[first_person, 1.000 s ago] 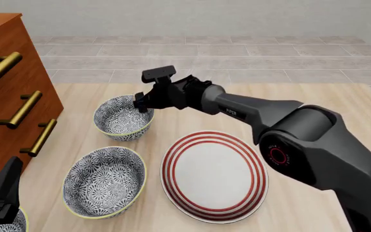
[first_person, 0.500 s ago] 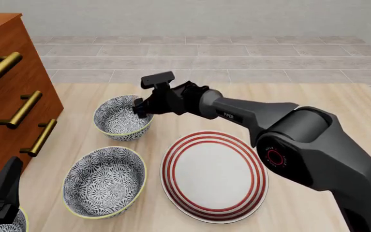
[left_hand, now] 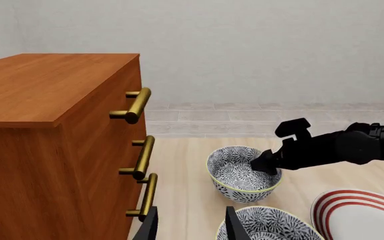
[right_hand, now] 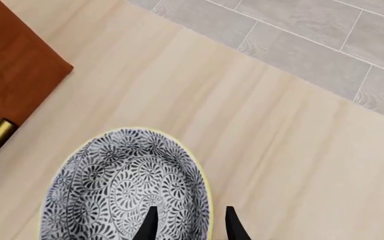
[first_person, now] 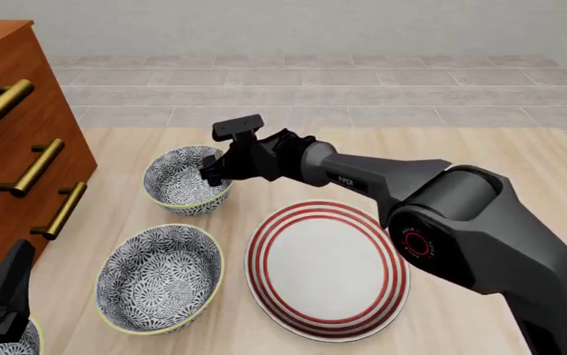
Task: Pick up the bowl and put it in the front on the plate.
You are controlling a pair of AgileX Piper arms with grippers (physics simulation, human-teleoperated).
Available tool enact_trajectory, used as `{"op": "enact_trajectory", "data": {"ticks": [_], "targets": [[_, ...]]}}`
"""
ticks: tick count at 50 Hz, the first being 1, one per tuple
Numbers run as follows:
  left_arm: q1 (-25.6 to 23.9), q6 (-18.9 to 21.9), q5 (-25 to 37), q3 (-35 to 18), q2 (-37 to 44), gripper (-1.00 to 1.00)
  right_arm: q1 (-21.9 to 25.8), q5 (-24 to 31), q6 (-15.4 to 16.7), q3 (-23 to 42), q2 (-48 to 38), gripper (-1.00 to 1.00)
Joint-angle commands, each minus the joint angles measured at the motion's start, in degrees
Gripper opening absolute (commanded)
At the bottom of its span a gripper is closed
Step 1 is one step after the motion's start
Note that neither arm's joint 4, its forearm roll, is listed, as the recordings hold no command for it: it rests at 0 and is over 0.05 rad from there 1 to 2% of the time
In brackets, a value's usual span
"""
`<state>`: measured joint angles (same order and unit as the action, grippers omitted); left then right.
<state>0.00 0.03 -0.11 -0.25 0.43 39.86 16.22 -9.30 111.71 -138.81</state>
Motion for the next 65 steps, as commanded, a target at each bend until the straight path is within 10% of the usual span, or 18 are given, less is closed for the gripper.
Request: {"op": "enact_trajectory", "data": {"ticks": [1,10,11,65], "targets": [[0.0,0.0,0.0,0.0,0.0,1.0,0.2,0.23,-0.01,0.26,-0.3,1.0],[0.0,0.0,0.0,0.0,0.0,1.0,0.26,-0.32,-0.18,-0.52,0.12,1.0],[0.0,0.0,0.0,0.0,0.0,1.0,0.2,-0.2,-0.11,-0.32,0.12,-1.0],[0.0,0.0,0.0,0.0,0.0,1.0,-2.93,2.28,-3.13,6.88,2.22,-1.0]]}}
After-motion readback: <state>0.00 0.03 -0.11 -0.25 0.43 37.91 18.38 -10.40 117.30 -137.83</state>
